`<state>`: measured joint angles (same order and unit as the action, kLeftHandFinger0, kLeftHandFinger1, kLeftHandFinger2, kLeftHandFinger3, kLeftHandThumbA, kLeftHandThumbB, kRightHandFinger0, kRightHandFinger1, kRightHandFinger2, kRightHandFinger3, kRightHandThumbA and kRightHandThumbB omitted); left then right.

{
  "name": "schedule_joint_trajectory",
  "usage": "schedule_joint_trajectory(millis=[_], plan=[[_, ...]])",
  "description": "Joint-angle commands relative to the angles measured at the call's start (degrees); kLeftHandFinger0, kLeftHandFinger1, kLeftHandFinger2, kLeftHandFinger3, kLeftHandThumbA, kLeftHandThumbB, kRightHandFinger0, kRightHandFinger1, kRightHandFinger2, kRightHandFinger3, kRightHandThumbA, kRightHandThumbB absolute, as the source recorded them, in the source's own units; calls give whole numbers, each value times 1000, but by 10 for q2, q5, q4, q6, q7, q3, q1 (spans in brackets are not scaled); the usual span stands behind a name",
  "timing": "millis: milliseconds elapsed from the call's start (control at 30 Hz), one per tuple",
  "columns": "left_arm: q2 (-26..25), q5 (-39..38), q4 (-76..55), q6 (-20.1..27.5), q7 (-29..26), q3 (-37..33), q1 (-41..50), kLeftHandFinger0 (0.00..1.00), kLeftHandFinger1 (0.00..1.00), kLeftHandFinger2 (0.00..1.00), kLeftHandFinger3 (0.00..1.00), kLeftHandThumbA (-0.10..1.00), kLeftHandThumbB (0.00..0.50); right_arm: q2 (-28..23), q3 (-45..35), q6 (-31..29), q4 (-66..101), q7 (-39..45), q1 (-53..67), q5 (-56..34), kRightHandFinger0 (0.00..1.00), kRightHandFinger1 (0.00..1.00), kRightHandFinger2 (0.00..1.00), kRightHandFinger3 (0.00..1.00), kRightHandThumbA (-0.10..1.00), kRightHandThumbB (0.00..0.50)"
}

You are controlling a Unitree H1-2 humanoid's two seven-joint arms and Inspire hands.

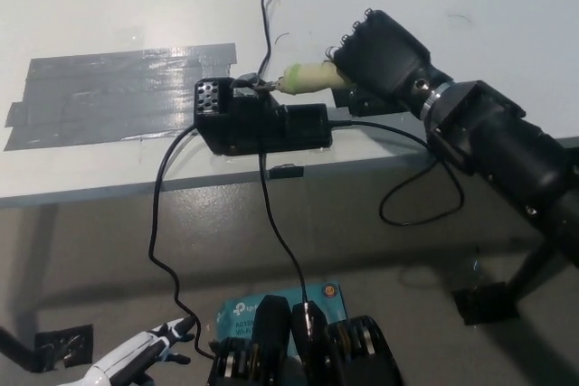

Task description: The robot uses its right hand to grab and lift the soldering gun kept on the middle of the table and puts it in its base

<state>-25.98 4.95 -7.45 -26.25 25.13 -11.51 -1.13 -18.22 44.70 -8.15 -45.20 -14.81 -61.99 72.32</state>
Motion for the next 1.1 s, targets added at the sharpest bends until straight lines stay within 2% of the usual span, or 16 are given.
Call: schedule_joint_trajectory(millis=[0, 33, 133, 200, 267, 367, 433, 500, 533, 567, 733, 767, 800, 833, 1033, 1067], plan=[[3, 9, -15, -7, 10, 9, -7, 1000, 830, 980, 1000, 1000, 500, 22, 0, -20, -26, -54, -68, -5, 0, 0, 100, 30, -100, 97], [5, 11, -22, -7, 10, 10, -3, 1000, 805, 969, 1000, 1000, 500, 27, 0, -16, -25, -32, -79, -7, 0, 0, 66, 56, -100, 53], [7, 16, -22, -7, 12, 10, -7, 1000, 794, 975, 1000, 1000, 500, 28, 6, -11, -30, -26, -94, -2, 0, 0, 126, 96, -100, 53], [8, 19, -21, -7, 14, 9, -13, 1000, 792, 973, 1000, 1000, 500, 28, 2, -11, -30, -28, -104, -6, 0, 0, 197, 0, -100, 60], [12, 18, -23, -7, 14, 13, -13, 1000, 842, 996, 1000, 1000, 500, 29, 7, -10, -39, -29, -119, 1, 0, 0, 180, 59, -100, 75], [17, 19, -25, -7, 17, 13, -14, 1000, 882, 1000, 1000, 1000, 500, 21, 15, -17, -35, -19, -128, 6, 0, 0, 152, 0, -100, 35], [18, 23, -25, -7, 19, 15, -13, 1000, 872, 1000, 1000, 1000, 500, 16, 27, -17, -36, -42, -126, 20, 0, 0, 142, 26, -65, 151], [21, 27, -26, -7, 23, 16, -14, 1000, 868, 1000, 1000, 1000, 500, 13, 31, -16, -34, -42, -121, 21, 0, 0, 139, 51, -40, 185], [21, 25, -25, -7, 26, 18, -14, 1000, 898, 1000, 1000, 1000, 500, 10, 26, -30, -22, -12, -111, 4, 0, 0, 173, 199, -92, 117], [21, 30, -26, -7, 26, 17, -14, 1000, 887, 1000, 1000, 1000, 500, 10, 25, -34, -18, -11, -104, -1, 0, 0, 168, 199, -100, 106], [28, 36, -24, -7, 35, 22, -16, 1000, 873, 1000, 1000, 1000, 500, 12, 30, -27, -20, -35, -80, 8, 0, 0, 59, 137, -22, 168], [30, 43, -27, -7, 37, 23, -16, 1000, 864, 1000, 1000, 1000, 500, 12, 35, -17, -18, -42, -72, 17, 0, 0, 31, 206, 24, 181], [31, 45, -27, -7, 40, 24, -17, 1000, 862, 1000, 1000, 1000, 500, 16, 37, -15, -22, -39, -62, 15, 0, 0, 3, 34, 28, 148], [31, 46, -29, -7, 42, 23, -17, 1000, 863, 1000, 1000, 1000, 500, 16, 43, -6, -24, -38, -56, 24, 0, 0, 0, 18, 67, 165], [40, 61, -26, -7, 52, 31, -19, 1000, 893, 1000, 1000, 1000, 500, 14, 37, -29, -11, -40, -41, 2, 0, 0, 9, 211, -35, 260], [42, 64, -26, -7, 53, 33, -19, 1000, 885, 1000, 1000, 1000, 500, 20, 39, -16, -15, -56, -44, 9, 0, 0, 1, 91, -62, 181]])
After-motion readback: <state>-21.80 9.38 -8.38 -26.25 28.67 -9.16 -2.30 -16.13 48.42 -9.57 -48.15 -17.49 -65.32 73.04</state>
